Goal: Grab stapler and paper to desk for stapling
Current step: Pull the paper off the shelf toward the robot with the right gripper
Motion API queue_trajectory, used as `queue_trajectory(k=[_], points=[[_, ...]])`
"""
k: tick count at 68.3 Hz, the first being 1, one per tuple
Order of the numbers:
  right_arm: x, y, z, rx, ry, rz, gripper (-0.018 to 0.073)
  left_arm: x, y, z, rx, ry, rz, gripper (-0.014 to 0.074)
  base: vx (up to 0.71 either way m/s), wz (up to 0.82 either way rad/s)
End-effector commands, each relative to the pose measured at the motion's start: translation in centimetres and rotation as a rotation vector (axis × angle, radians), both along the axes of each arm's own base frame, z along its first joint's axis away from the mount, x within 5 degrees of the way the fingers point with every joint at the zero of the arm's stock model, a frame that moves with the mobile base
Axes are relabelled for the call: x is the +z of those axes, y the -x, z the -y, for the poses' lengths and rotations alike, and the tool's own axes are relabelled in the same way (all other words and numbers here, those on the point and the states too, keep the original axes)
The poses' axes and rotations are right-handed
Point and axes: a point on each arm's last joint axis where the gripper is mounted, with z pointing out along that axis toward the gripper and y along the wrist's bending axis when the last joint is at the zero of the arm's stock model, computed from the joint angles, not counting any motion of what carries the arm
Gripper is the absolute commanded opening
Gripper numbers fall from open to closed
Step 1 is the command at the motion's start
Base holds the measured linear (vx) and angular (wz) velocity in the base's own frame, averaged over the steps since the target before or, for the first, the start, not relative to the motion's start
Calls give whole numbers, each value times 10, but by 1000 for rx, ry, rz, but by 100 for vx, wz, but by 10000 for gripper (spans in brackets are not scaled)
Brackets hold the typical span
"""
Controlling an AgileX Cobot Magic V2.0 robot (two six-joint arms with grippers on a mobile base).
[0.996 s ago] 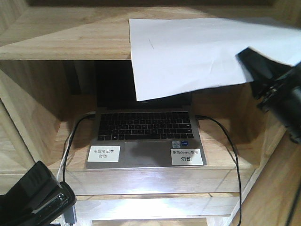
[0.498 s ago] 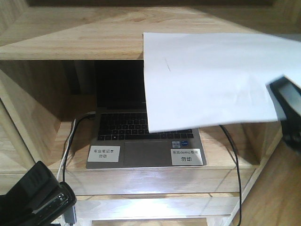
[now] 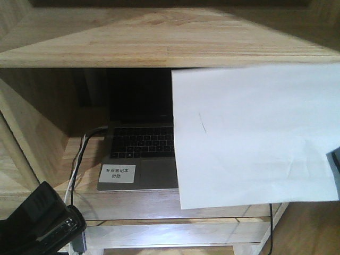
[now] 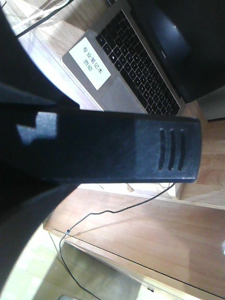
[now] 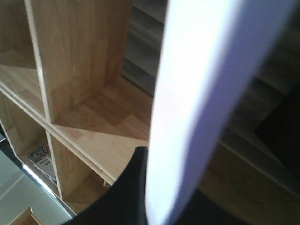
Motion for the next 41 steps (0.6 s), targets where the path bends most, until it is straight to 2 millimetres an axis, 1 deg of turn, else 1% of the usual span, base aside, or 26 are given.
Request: queue_trajectory(k=[1, 10, 41], points=[[7, 4, 1, -4, -24, 48, -6, 18, -4, 0, 43, 99, 72, -6, 0, 0], [1, 3, 2, -2, -29, -5, -6, 18, -4, 0, 43, 99, 72, -6, 0, 0], [-2, 2, 2, -12, -15, -38, -6, 18, -4, 0, 43, 99, 72, -6, 0, 0]])
